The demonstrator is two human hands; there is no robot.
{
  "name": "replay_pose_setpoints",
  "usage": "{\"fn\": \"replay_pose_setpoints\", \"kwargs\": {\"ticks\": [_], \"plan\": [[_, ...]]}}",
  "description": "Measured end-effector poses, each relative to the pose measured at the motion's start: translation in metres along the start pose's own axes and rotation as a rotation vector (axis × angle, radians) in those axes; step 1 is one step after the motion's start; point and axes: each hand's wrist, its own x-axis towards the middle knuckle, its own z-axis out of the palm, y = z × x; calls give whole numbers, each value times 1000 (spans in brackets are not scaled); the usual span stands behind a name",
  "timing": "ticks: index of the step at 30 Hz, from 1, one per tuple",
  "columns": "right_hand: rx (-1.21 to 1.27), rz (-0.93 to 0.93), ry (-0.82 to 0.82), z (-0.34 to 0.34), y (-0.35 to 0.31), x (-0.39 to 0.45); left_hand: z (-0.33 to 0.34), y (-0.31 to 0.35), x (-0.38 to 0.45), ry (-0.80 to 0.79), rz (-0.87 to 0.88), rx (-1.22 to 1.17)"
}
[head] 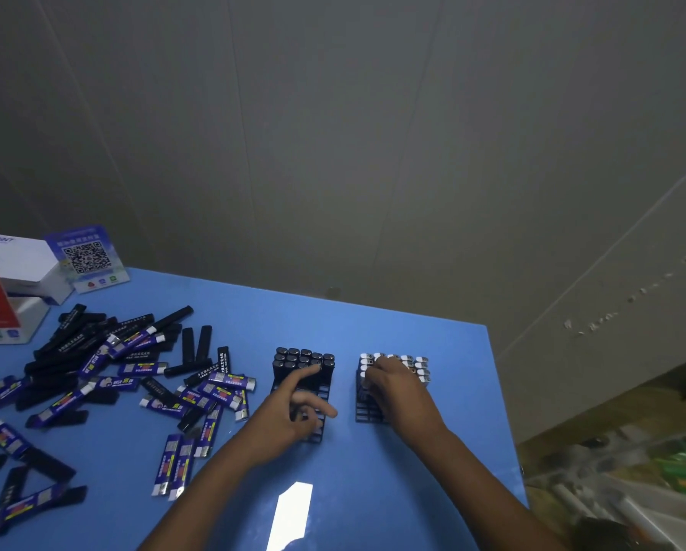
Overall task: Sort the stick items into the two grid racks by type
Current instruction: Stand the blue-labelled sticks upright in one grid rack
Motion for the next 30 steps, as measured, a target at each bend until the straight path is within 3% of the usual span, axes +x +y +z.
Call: {"fn": "replay_pose_setpoints", "kwargs": {"ticks": [4,8,11,22,27,30], "plan": [[127,30,-37,-9,1,-3,4,8,-1,-22,-11,5],[544,157,8,-28,-11,-15,16,15,0,-55,-18,21],[754,165,-97,-39,-22,-24,29,18,4,-69,-35,46],[781,143,-127,-46,-14,-51,83,54,0,-111,-72,5],[783,124,-149,-56,-10,-59,93,53,-5,-59,-69,-18],[828,213,-140,-62,-3,-62,92,51,-11,22,-72,94]]}}
